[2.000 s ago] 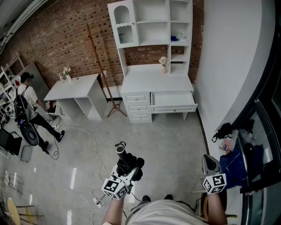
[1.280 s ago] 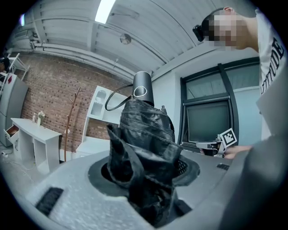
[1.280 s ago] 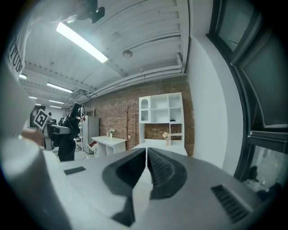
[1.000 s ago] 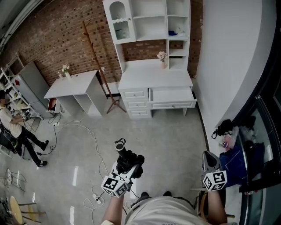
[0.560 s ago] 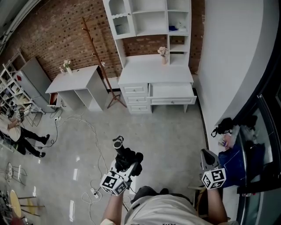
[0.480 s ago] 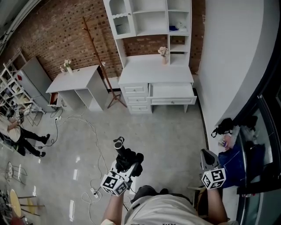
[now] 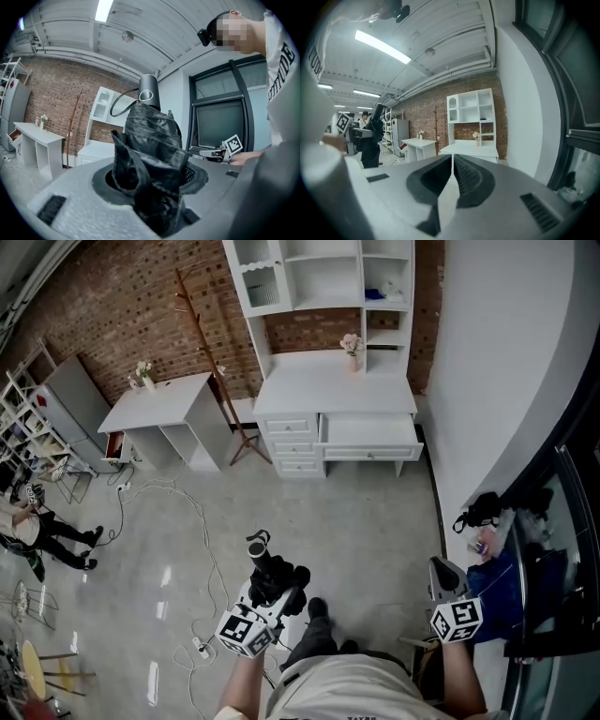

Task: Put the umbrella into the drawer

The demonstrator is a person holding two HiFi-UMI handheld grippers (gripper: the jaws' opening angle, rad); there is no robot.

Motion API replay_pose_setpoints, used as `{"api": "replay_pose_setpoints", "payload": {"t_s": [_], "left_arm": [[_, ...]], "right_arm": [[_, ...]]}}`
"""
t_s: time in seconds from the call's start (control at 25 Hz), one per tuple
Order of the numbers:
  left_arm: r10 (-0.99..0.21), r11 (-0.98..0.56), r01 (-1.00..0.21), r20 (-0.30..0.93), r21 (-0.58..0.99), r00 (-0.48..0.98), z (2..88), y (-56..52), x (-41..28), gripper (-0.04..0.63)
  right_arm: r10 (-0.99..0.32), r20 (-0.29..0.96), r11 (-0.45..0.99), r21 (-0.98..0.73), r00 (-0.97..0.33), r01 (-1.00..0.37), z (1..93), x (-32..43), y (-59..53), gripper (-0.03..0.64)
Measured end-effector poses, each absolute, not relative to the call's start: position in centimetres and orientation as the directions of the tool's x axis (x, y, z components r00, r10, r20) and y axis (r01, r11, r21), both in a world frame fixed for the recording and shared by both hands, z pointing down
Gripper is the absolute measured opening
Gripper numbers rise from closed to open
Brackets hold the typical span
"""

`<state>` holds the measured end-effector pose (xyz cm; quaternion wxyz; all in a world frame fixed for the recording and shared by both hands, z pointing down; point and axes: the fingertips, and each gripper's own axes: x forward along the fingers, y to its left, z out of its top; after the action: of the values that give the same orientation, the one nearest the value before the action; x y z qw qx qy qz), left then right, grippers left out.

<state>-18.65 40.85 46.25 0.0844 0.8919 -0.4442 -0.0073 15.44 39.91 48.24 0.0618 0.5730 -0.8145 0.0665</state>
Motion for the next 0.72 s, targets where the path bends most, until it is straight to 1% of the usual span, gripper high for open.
{"api": "replay_pose_setpoints", "payload": {"t_s": [0.4, 0.72], "left_arm": [[-0.775, -0.613, -0.773, 0.067, 0.165, 0.629, 46.7, 35.1, -18.7, 0.247], [-0.752, -0.633, -0.754, 0.092, 0.175, 0.652, 47.0, 29.1, -20.0, 0.247]], "right_arm": [[-0.936, 0.183, 0.300, -0.038, -0.302, -0.953, 48.2, 15.1, 35.4, 0.035], [-0.939, 0.200, 0.277, -0.049, -0.281, -0.960, 48.5, 13.6, 30.4, 0.035]]}}
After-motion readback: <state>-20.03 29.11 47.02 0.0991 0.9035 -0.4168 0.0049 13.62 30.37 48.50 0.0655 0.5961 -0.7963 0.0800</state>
